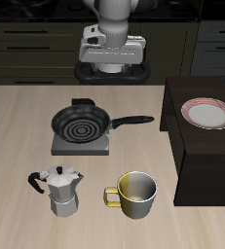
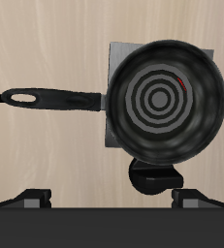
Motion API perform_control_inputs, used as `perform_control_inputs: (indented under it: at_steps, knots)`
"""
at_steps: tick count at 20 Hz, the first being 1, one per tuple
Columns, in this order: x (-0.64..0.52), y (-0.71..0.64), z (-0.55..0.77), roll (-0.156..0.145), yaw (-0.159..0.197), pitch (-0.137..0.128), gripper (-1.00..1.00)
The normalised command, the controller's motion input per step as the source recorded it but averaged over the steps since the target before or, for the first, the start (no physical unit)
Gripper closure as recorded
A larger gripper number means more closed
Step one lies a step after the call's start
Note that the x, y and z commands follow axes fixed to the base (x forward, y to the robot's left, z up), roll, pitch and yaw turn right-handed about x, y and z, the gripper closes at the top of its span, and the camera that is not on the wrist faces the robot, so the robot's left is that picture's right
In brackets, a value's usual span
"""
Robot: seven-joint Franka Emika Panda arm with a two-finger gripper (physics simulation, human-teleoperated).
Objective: Place the mug on the plate
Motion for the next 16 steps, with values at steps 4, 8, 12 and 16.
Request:
perform_control_inputs:
  at_steps: [4, 8, 12, 16]
  knots:
    - [0.18, -0.02, 0.05, 0.042, -0.023, 0.003, -1.0]
    - [0.21, -0.05, 0.07, 0.013, -0.043, 0.007, -1.0]
    - [0.21, 0.02, 0.12, 0.019, -0.035, -0.008, -1.0]
    - [0.36, 0.02, 0.13, 0.02, -0.038, -0.022, -1.0]
